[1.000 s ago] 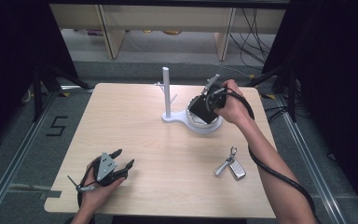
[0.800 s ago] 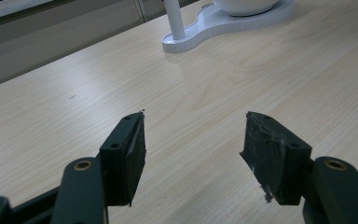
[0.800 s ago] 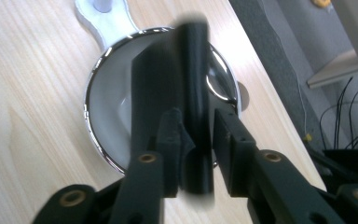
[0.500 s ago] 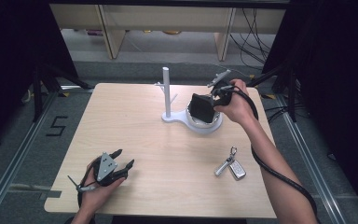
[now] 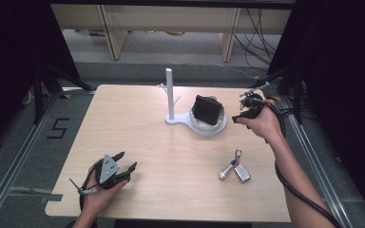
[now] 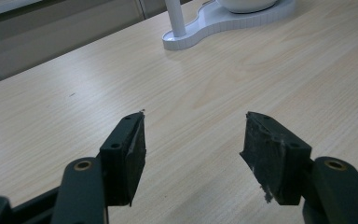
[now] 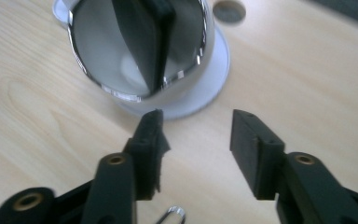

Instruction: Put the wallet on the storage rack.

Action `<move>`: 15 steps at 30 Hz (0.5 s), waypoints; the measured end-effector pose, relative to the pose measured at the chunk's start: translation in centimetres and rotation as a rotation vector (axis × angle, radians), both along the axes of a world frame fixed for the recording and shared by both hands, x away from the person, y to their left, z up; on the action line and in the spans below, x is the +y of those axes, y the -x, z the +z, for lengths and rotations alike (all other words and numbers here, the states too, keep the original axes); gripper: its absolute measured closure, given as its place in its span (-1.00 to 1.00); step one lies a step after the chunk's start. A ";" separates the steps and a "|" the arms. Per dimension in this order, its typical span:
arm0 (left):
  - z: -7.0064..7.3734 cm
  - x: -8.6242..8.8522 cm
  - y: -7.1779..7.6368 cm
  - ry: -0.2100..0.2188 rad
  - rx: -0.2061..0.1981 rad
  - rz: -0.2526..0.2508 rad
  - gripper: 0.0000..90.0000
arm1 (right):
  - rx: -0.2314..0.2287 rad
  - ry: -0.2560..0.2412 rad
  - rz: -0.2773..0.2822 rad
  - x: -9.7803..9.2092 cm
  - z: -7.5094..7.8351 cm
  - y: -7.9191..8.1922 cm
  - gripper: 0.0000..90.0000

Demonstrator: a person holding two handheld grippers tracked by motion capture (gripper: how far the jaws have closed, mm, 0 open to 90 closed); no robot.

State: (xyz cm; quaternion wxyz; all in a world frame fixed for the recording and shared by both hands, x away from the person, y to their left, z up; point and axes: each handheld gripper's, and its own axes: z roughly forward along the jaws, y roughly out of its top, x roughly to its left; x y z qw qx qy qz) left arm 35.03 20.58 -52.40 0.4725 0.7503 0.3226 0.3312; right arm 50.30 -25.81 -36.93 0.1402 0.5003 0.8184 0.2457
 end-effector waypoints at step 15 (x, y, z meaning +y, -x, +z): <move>0.0 0.0 0.1 0.002 0.002 0.009 -0.14 | 0.189 -0.024 -0.170 -2.4 -3.8 2.3 0.79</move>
